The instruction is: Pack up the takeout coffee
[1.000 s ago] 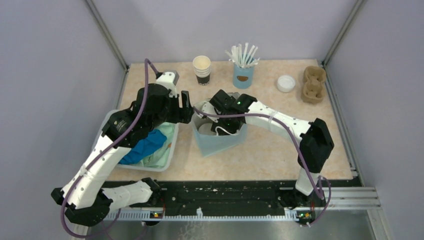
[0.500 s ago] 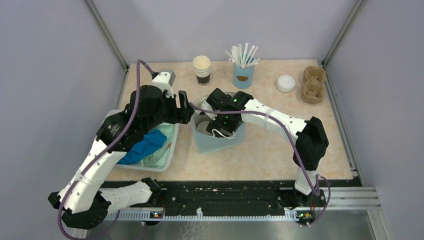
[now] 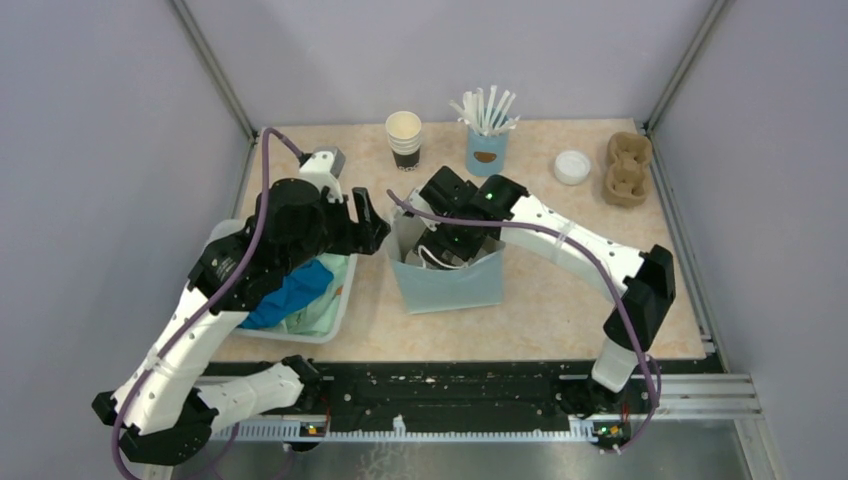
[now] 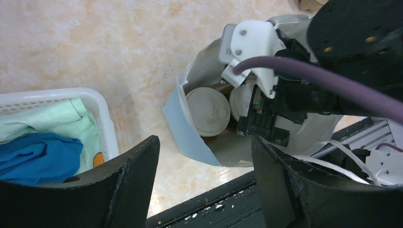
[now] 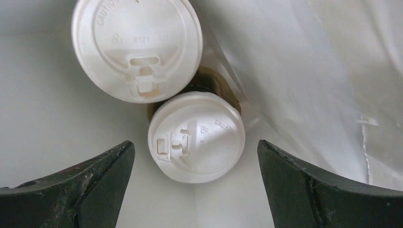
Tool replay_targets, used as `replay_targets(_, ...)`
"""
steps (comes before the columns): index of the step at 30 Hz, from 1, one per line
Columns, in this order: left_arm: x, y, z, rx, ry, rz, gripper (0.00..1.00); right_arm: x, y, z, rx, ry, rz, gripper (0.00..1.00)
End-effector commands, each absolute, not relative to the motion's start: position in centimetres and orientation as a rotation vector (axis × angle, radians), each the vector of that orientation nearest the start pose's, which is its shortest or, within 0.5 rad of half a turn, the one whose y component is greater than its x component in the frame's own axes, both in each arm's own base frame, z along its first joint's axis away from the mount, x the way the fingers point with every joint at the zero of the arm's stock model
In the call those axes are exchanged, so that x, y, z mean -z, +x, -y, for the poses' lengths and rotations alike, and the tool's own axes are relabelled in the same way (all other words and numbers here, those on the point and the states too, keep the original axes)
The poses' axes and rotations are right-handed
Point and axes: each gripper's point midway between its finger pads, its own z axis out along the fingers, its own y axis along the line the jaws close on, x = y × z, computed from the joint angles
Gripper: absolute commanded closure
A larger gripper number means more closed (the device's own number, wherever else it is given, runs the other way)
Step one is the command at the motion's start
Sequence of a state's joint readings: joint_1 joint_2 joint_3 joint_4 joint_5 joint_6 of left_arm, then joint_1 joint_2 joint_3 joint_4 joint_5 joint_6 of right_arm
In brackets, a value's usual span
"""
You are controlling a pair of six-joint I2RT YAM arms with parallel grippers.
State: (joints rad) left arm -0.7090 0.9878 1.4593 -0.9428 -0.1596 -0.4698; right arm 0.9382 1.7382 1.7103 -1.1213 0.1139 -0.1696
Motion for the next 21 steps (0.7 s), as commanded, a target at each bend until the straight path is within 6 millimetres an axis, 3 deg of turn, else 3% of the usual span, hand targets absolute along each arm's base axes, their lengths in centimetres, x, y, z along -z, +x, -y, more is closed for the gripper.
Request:
replay_targets(1,-35.9,20.8,17.7,0.65,0.12,-2.05,0.23,-24.4,24.1,-28.5,-0.146,-1.221,-2.254,0.01)
replay_targets(5,-35.7,20.5,17.7,0.668,0.115,-2.05,0.22,-28.6,23.2,-28.9,-0.268,-1.119,-2.209,0.01)
replay_targets(7,-35.3,20.5,17.9,0.675,0.124,-2.061,0.22,-29.4,22.9,-28.8,-0.305,-1.097,-2.193,0.01)
replay_targets(16,-34.0,22.0,20.1,0.697,0.112,-2.125,0.19,-25.3,23.1,-28.9,-0.299,-1.078,-2.193,0.03)
replay_targets(21,-33.3,21.8,20.9,0.743,0.086,-2.15,0.2,-25.3,22.8,-29.2,-0.341,-1.036,-2.205,0.03)
